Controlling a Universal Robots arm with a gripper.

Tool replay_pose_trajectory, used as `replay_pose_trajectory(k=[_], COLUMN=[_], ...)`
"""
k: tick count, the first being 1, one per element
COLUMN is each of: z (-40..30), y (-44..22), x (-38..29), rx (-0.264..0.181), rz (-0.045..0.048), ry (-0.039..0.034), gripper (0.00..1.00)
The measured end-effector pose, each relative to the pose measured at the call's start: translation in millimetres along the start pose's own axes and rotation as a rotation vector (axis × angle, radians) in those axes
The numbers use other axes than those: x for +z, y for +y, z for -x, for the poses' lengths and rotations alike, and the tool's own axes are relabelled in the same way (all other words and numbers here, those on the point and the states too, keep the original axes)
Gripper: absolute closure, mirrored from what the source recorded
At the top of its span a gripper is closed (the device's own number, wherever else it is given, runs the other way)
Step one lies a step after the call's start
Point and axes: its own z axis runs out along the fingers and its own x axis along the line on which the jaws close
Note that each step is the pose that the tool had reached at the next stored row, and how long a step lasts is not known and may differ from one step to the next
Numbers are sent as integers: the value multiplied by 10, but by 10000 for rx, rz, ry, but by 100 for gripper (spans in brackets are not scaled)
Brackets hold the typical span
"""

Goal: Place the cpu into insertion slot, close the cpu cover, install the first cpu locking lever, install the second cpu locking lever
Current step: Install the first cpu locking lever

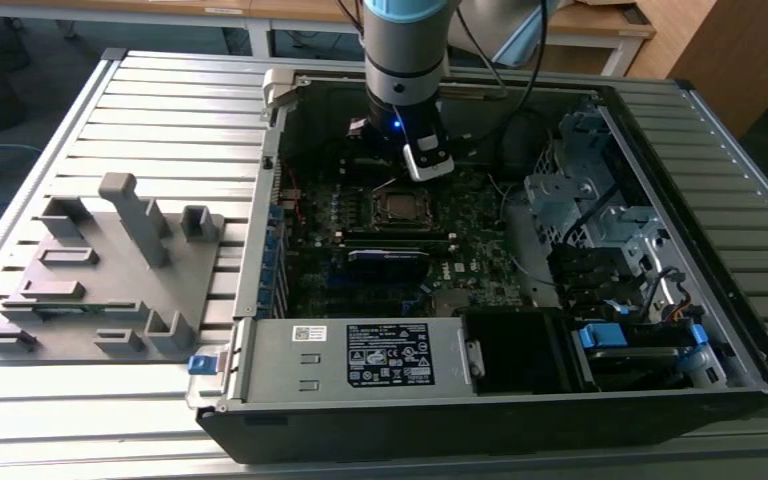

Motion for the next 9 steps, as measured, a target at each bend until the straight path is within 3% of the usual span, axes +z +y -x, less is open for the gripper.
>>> replay_pose_trajectory(k=[3, 9], z=[-2, -4], y=[7, 52], x=[14, 48], rx=[-4, 191], rz=[-53, -68], ry=[-41, -106], gripper=[89, 89])
